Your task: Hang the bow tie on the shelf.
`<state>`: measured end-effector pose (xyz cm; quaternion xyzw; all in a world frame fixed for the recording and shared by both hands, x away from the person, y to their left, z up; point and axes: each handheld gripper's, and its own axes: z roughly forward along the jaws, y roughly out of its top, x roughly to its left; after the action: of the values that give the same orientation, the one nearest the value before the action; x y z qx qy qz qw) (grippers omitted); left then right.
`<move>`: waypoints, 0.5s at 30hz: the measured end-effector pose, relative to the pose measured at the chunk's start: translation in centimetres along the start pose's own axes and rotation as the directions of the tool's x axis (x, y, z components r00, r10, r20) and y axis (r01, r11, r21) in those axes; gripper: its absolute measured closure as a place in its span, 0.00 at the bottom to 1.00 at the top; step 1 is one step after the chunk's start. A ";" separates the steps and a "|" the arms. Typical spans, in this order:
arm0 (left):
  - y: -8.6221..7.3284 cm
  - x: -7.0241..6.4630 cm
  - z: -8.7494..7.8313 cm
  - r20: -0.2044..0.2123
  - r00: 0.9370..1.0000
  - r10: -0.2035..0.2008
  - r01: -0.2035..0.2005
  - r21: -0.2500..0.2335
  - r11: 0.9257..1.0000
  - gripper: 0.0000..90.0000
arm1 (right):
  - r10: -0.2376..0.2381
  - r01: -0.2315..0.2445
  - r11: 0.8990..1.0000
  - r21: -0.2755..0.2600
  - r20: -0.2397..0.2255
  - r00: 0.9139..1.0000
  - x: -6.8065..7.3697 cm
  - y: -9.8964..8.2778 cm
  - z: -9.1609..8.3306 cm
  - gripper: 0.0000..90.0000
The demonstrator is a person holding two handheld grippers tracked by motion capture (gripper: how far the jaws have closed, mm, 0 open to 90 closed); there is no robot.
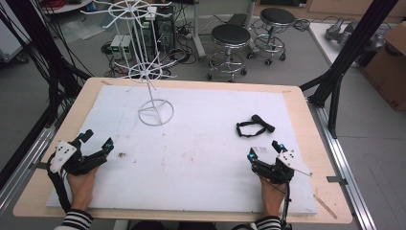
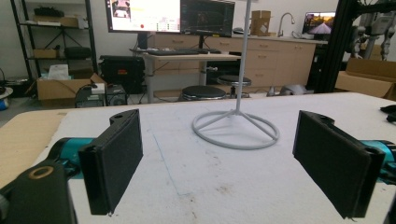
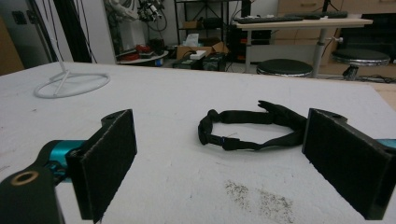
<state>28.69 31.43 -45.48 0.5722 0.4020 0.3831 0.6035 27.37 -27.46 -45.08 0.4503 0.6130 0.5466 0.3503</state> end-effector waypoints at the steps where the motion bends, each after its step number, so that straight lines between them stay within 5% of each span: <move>1: 0.0 0.0 0.0 -0.001 1.000 0.001 -0.001 0.001 1.000 0.18 | 0.003 -0.003 1.000 0.002 -0.001 1.000 0.0 0.0 0.0 0.10; 15: 0.0 0.0 0.0 -0.001 1.000 -0.004 0.004 -0.006 1.000 0.18 | -0.012 0.012 1.000 0.007 -0.008 1.000 0.1 0.0 0.0 0.10</move>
<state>28.67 31.42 -45.49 0.5696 0.4020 0.3834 0.6057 27.37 -27.38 -45.07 0.4456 0.6189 0.5442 0.3495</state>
